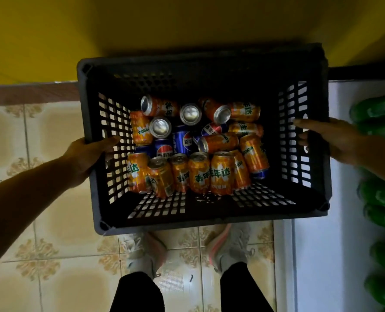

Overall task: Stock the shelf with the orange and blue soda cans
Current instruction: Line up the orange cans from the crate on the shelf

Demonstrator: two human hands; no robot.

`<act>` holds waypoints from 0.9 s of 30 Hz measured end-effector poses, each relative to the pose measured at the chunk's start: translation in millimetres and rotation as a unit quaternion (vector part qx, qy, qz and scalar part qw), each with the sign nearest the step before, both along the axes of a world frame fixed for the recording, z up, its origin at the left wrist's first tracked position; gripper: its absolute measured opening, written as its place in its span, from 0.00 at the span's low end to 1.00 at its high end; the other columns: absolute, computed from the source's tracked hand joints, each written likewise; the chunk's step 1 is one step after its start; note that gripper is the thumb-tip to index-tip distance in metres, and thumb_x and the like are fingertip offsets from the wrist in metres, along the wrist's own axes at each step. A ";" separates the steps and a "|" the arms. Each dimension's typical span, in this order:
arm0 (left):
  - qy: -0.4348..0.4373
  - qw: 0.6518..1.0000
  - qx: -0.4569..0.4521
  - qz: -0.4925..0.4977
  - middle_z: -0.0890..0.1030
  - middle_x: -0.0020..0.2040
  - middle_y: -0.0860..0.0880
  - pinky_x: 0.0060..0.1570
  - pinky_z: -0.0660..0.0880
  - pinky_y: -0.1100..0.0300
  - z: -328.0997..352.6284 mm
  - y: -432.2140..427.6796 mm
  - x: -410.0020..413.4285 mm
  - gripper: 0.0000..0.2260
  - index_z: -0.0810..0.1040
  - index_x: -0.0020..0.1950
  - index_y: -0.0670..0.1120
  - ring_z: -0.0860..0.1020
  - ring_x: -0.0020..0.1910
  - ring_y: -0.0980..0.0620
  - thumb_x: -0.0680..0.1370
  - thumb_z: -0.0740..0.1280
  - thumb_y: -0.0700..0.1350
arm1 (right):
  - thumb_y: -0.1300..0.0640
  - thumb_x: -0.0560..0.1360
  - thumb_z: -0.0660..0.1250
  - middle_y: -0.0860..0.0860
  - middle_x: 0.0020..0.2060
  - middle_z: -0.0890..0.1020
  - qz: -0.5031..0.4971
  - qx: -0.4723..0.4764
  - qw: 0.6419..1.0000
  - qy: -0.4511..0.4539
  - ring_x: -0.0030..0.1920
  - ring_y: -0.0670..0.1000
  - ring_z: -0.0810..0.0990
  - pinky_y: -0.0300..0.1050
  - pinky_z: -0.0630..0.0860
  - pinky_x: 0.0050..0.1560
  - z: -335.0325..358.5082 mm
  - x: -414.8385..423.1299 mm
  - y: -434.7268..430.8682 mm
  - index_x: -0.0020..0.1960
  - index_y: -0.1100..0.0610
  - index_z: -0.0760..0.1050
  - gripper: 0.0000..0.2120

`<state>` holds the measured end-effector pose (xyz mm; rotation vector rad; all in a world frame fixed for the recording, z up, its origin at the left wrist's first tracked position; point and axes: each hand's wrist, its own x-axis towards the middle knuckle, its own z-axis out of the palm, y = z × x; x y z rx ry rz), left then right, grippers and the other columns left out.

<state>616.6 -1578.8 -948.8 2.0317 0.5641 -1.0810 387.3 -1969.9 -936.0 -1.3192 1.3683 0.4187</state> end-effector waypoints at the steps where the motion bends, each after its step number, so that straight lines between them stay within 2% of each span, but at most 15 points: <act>1: -0.003 1.000 0.004 0.004 0.79 0.43 0.47 0.46 0.75 0.56 -3.6 -1.6 3.0 0.07 0.75 0.47 0.45 0.77 0.42 0.49 0.74 0.71 0.46 | 0.47 0.66 0.74 0.53 0.48 0.82 -0.006 0.004 1.000 0.003 0.48 0.50 0.81 0.43 0.76 0.44 -3.3 3.1 -2.7 0.63 0.57 0.73 0.29; 3: 0.000 1.000 0.005 0.012 0.80 0.44 0.47 0.46 0.76 0.57 -5.1 -0.9 6.8 0.12 0.76 0.53 0.43 0.78 0.42 0.50 0.74 0.71 0.47 | 0.49 0.68 0.73 0.54 0.51 0.82 -0.001 -0.004 1.000 0.016 0.47 0.50 0.81 0.44 0.77 0.44 -4.7 7.0 -3.2 0.63 0.57 0.73 0.26; 5: 0.005 1.000 0.003 0.009 0.81 0.51 0.45 0.49 0.76 0.54 -2.0 -1.2 7.1 0.18 0.74 0.61 0.42 0.79 0.47 0.48 0.75 0.70 0.48 | 0.50 0.66 0.76 0.56 0.56 0.80 0.001 -0.060 0.998 0.033 0.52 0.54 0.81 0.48 0.77 0.51 0.3 8.2 -0.7 0.66 0.59 0.71 0.32; 7: -0.022 0.999 0.045 -0.014 0.78 0.61 0.41 0.54 0.75 0.51 1.8 -2.3 2.1 0.24 0.69 0.69 0.42 0.78 0.55 0.43 0.75 0.70 0.49 | 0.51 0.68 0.76 0.56 0.63 0.76 -0.009 -0.146 0.987 0.064 0.59 0.57 0.77 0.47 0.73 0.58 7.8 10.4 10.7 0.70 0.59 0.64 0.36; 9: -0.093 0.985 0.135 -0.053 0.70 0.68 0.40 0.57 0.72 0.49 16.8 -9.2 -10.0 0.30 0.62 0.73 0.42 0.73 0.62 0.40 0.76 0.70 0.48 | 0.51 0.69 0.75 0.57 0.64 0.74 0.009 -0.237 0.969 0.075 0.61 0.58 0.76 0.49 0.73 0.60 22.4 13.1 28.3 0.70 0.58 0.62 0.36; 11: -0.188 0.960 0.185 -0.092 0.64 0.71 0.40 0.63 0.69 0.46 32.3 -14.0 -31.9 0.32 0.59 0.74 0.42 0.67 0.67 0.39 0.75 0.70 0.46 | 0.51 0.69 0.74 0.57 0.61 0.74 0.055 -0.323 0.944 0.048 0.59 0.58 0.76 0.52 0.76 0.57 32.2 13.7 52.2 0.67 0.58 0.65 0.31; 13: -0.259 0.942 0.174 -0.121 0.64 0.71 0.39 0.66 0.66 0.44 36.2 -19.0 -60.7 0.31 0.60 0.73 0.41 0.65 0.68 0.39 0.74 0.70 0.44 | 0.52 0.72 0.72 0.55 0.61 0.74 0.084 -0.336 0.938 0.002 0.59 0.55 0.75 0.49 0.75 0.55 34.1 14.2 82.2 0.65 0.58 0.68 0.26; 14: -0.269 0.942 0.160 -0.122 0.64 0.70 0.39 0.66 0.66 0.43 33.6 -24.0 -76.4 0.31 0.61 0.73 0.40 0.64 0.68 0.40 0.74 0.70 0.44 | 0.52 0.73 0.71 0.54 0.61 0.74 0.094 -0.305 0.947 -0.016 0.59 0.53 0.75 0.49 0.74 0.55 29.6 16.0 97.0 0.65 0.57 0.68 0.23; 16: -0.266 0.952 0.114 -0.106 0.66 0.69 0.39 0.65 0.68 0.41 21.8 -41.4 -106.6 0.30 0.62 0.72 0.40 0.65 0.68 0.41 0.74 0.68 0.49 | 0.52 0.73 0.71 0.53 0.57 0.77 0.129 -0.221 0.966 -0.021 0.56 0.54 0.77 0.51 0.76 0.54 11.6 21.9 121.0 0.62 0.53 0.70 0.20; 18: -0.246 0.960 0.042 -0.126 0.70 0.65 0.42 0.62 0.71 0.42 6.3 -65.8 -136.2 0.28 0.65 0.70 0.42 0.69 0.65 0.42 0.73 0.66 0.51 | 0.53 0.71 0.73 0.48 0.49 0.79 0.162 -0.157 0.974 -0.029 0.52 0.51 0.78 0.42 0.76 0.51 -18.1 28.6 136.8 0.56 0.50 0.72 0.17; 19: -0.225 0.963 0.007 -0.149 0.71 0.64 0.43 0.62 0.71 0.42 -4.7 -78.5 -150.7 0.27 0.66 0.69 0.42 0.69 0.65 0.43 0.73 0.67 0.50 | 0.51 0.68 0.74 0.45 0.47 0.79 0.171 -0.141 0.975 -0.034 0.50 0.48 0.77 0.37 0.75 0.49 -30.6 33.3 142.0 0.55 0.51 0.72 0.19; 20: -0.199 0.965 -0.020 -0.170 0.71 0.64 0.44 0.62 0.71 0.43 -16.5 -91.6 -163.9 0.27 0.67 0.69 0.43 0.70 0.65 0.44 0.73 0.69 0.49 | 0.46 0.64 0.76 0.43 0.48 0.79 0.175 -0.127 0.976 -0.027 0.51 0.47 0.77 0.38 0.75 0.50 -44.1 37.0 146.4 0.60 0.52 0.73 0.27; 22: -0.136 0.971 -0.061 -0.186 0.71 0.66 0.45 0.61 0.72 0.44 -44.2 -113.8 -183.1 0.28 0.67 0.69 0.46 0.70 0.66 0.45 0.72 0.70 0.50 | 0.39 0.59 0.76 0.45 0.55 0.78 0.174 -0.104 0.979 -0.021 0.55 0.49 0.77 0.47 0.75 0.57 -75.5 38.0 154.4 0.69 0.51 0.67 0.43; 24: -0.069 0.980 -0.076 -0.169 0.72 0.67 0.45 0.59 0.74 0.44 -69.0 -129.5 -193.5 0.28 0.65 0.69 0.47 0.71 0.65 0.44 0.71 0.69 0.50 | 0.40 0.63 0.75 0.50 0.59 0.77 0.194 -0.121 0.973 0.022 0.58 0.54 0.77 0.52 0.74 0.59 -102.5 34.4 161.1 0.71 0.50 0.64 0.41; 27: -0.003 0.985 -0.071 -0.156 0.76 0.62 0.44 0.57 0.75 0.45 -89.4 -136.4 -198.0 0.25 0.63 0.71 0.47 0.76 0.59 0.44 0.75 0.67 0.44 | 0.44 0.66 0.74 0.54 0.60 0.77 0.214 -0.181 0.958 0.058 0.59 0.59 0.77 0.57 0.76 0.57 -122.7 28.0 167.6 0.66 0.49 0.68 0.32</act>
